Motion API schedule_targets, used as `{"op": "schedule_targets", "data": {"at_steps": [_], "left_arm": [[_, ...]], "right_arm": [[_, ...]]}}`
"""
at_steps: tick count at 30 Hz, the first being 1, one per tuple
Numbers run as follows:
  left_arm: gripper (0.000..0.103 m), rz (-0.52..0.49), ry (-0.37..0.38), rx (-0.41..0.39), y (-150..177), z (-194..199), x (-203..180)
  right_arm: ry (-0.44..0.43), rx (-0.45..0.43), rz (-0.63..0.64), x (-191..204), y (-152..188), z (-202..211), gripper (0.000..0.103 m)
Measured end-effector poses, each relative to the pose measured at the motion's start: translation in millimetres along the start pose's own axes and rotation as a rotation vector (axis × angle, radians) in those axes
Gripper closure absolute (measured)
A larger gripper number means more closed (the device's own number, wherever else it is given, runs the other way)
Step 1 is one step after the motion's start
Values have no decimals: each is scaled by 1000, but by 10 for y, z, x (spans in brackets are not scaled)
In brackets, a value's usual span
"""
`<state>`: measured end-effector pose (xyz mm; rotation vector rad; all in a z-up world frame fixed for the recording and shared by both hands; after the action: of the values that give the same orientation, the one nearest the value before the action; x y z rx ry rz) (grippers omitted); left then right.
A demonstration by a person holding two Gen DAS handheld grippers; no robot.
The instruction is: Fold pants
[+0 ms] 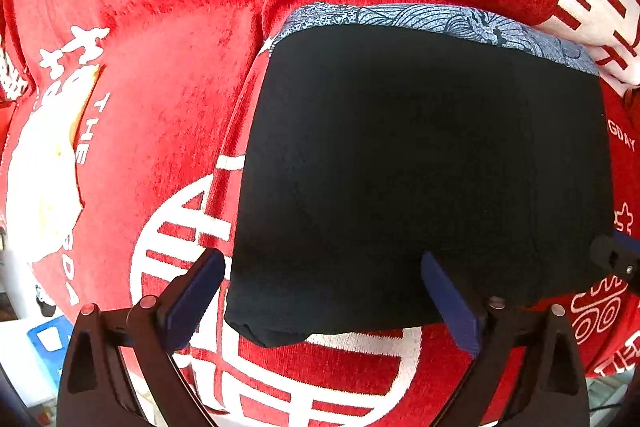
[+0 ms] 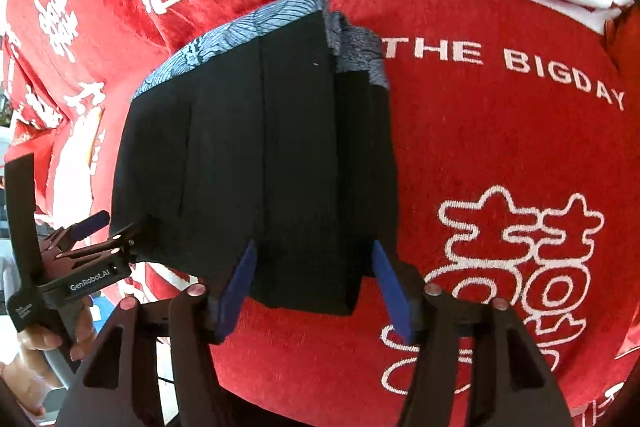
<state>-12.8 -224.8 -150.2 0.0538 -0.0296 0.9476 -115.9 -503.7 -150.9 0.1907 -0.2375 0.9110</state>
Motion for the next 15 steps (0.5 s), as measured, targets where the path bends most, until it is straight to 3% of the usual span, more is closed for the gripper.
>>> {"op": "schedule_targets", "data": {"at_steps": [7,15], "left_arm": [[1,0,-28,-15,-10,-21,-23],[1,-7,-38,-10,-29,-27,-44]], "right_arm": [[-27,7,2,-93,16,-41,29],[-78,15,-5,-179,43,-51,27]]}}
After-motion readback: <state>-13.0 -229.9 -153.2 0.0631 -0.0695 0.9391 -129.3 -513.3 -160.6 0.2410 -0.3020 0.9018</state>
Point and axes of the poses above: each gripper's, at about its wrist camera, not at the fingertips, and z roughly against the way its jaws point, x to its left, y to its underside, the point moved 2 cm from there along -z, roughly the way its jaws point, and after that the axes turned 10 degrees about x, right-handed, at the moved point
